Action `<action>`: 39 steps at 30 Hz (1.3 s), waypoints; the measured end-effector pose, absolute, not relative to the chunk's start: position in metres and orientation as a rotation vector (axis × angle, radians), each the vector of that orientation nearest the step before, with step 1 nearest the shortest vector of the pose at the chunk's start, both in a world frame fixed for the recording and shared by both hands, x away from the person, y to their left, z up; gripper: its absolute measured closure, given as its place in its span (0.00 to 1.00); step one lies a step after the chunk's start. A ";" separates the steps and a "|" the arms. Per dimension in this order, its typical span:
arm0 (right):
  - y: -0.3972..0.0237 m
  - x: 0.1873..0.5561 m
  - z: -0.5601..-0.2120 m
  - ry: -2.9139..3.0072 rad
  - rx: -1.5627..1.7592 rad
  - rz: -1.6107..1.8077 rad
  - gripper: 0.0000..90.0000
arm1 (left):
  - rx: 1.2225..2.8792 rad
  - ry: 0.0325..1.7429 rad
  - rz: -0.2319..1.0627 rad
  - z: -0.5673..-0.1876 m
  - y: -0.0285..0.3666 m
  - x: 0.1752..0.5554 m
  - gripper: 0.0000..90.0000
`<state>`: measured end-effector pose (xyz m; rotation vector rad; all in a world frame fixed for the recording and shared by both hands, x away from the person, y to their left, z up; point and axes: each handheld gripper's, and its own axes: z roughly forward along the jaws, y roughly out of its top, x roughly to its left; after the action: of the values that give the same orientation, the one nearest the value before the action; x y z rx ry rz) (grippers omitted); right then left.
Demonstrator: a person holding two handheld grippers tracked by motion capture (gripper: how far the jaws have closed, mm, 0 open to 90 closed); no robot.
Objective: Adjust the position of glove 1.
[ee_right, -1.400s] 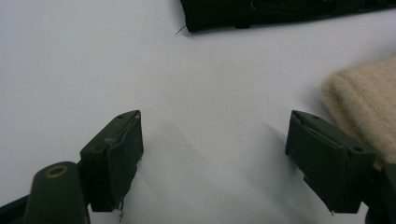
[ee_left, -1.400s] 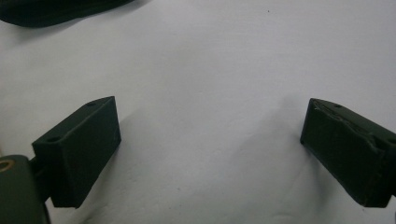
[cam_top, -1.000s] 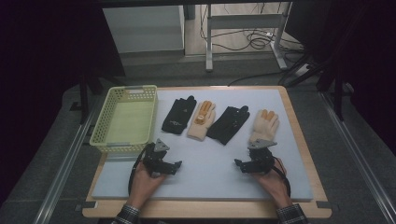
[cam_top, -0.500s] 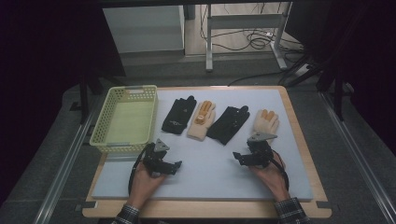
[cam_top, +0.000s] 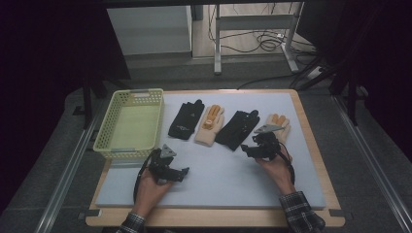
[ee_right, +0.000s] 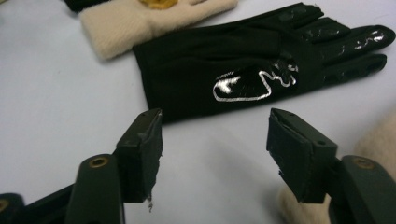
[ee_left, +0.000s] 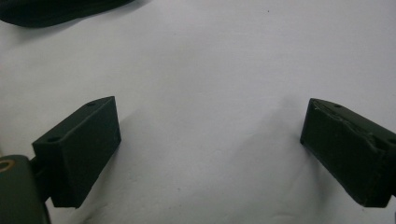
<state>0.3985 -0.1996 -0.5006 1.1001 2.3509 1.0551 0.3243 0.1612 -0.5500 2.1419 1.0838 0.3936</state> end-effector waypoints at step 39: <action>-0.164 0.483 -0.521 2.298 1.289 0.939 0.64 | 2.137 1.087 0.393 -0.550 0.161 0.324 0.06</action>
<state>0.4830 -0.1643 -0.5213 1.2886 2.2983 0.9394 0.3243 0.1607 -0.5504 2.1366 1.0874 0.3932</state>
